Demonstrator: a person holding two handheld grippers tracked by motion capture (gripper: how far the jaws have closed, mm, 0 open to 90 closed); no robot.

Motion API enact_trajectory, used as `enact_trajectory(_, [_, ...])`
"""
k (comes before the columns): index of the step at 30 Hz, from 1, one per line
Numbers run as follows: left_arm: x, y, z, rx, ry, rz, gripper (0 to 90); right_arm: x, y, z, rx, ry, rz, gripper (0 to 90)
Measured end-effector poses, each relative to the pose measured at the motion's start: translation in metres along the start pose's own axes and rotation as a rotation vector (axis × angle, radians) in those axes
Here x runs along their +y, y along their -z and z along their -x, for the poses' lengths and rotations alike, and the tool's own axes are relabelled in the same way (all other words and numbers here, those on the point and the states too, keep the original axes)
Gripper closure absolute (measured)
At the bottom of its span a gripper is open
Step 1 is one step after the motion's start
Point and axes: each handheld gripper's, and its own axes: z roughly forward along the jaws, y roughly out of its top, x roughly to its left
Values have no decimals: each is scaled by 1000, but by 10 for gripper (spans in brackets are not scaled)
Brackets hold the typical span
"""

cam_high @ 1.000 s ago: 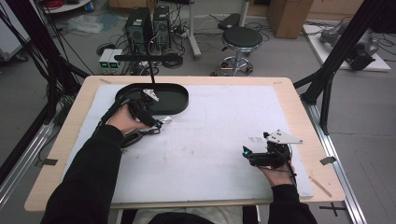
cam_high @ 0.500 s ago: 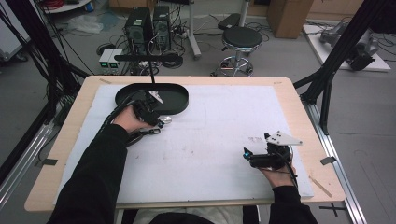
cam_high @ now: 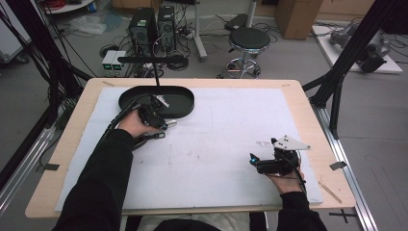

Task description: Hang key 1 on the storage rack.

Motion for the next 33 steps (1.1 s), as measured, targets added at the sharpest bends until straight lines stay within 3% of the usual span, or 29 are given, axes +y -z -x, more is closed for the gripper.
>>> enact_trajectory(5, [-1,7,1,-18,-26,13,750,0,1,0,-2,-5,-4,7])
enact_trajectory(8, [-2,25,1,-26,-34,64,754,-1,3,0,-7,-9,5,7])
enact_trajectory(11, [-3,47,-1,-18,-19,146,756,-1,5,1,-11,-18,10,7])
enact_trajectory(15, [-7,71,-5,-33,31,203,756,-2,6,1,-13,-13,11,7])
enact_trajectory(20, [-13,100,-9,-51,63,295,756,-2,6,1,-13,-10,9,7])
enact_trajectory(25, [-14,121,-11,-37,74,348,756,-2,5,1,-13,-14,4,7])
enact_trajectory(28, [-11,129,-14,-23,102,344,756,-2,5,1,-14,-13,4,7])
enact_trajectory(33, [-8,137,-17,22,108,369,756,-2,4,1,-9,-22,5,7])
